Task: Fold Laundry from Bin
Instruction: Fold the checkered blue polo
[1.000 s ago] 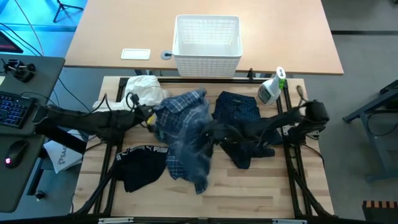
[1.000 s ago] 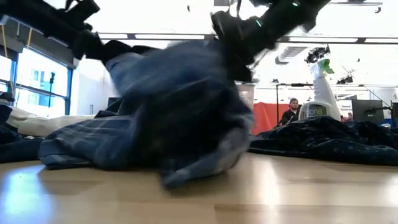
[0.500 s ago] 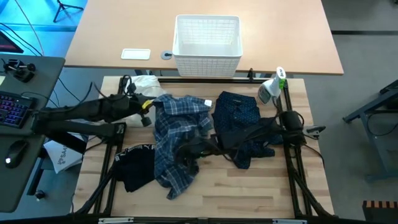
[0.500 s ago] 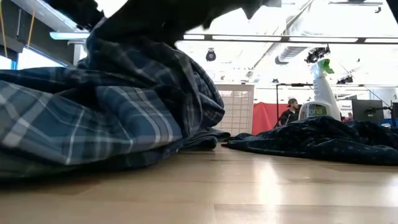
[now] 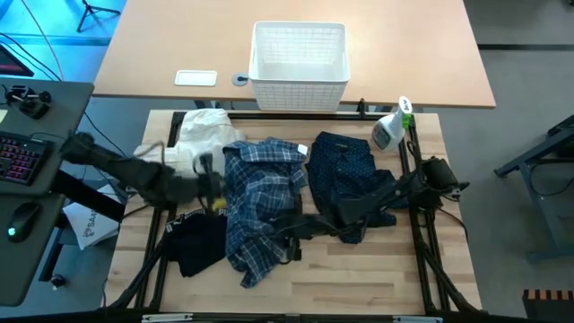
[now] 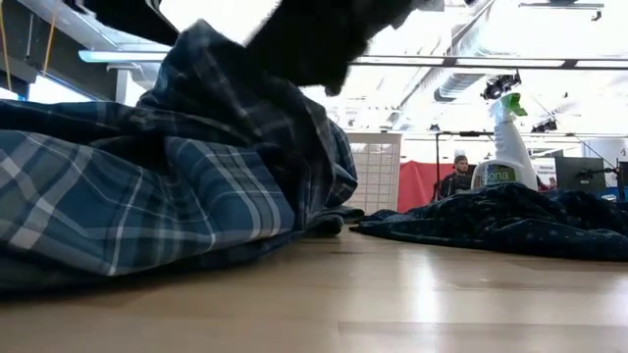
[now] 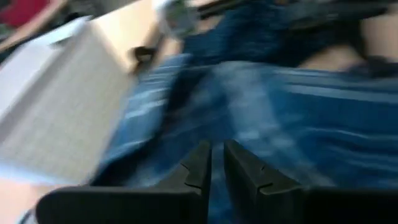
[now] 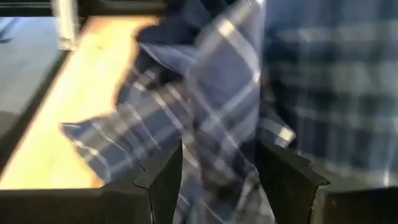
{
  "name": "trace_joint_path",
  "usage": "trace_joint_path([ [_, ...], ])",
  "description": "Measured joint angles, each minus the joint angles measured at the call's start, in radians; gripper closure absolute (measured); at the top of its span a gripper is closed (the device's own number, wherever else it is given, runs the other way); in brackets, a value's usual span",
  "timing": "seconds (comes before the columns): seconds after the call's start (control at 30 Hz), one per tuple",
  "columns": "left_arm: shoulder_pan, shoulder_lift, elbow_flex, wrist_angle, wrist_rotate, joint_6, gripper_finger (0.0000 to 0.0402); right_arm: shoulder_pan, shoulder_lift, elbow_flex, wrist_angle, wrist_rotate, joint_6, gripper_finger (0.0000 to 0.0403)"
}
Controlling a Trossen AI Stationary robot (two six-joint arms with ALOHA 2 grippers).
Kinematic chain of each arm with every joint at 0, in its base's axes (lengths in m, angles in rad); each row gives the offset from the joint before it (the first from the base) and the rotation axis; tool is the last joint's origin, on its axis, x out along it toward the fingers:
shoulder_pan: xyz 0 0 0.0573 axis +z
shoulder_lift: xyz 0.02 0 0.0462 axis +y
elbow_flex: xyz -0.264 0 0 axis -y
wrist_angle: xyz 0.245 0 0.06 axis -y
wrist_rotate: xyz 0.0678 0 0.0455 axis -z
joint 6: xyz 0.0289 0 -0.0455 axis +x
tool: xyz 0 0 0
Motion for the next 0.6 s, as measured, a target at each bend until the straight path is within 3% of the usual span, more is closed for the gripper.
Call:
trace_joint_path([
  [0.17,-0.16,0.17,0.105,0.025,-0.086,-0.053,0.0395,0.056,-0.151,-0.1,-0.061,0.197,0.091,0.0215],
  [0.3,-0.17,0.314,0.229,0.031,-0.057,-0.09,0.0396,0.107,-0.251,-0.219,-0.057,0.447,0.218,0.0222],
  [0.37,-0.153,0.378,0.291,0.034,-0.03,-0.091,0.0389,0.111,-0.267,-0.295,-0.039,0.537,0.343,0.0226],
  [0.5,-0.06,0.518,0.394,0.084,0.076,-0.083,0.0366,0.09,-0.266,-0.44,-0.028,0.563,0.54,0.0233],
  [0.6,0.044,0.646,0.45,0.089,0.196,-0.085,0.0355,0.086,-0.268,-0.516,0.043,0.627,0.594,0.0239],
])
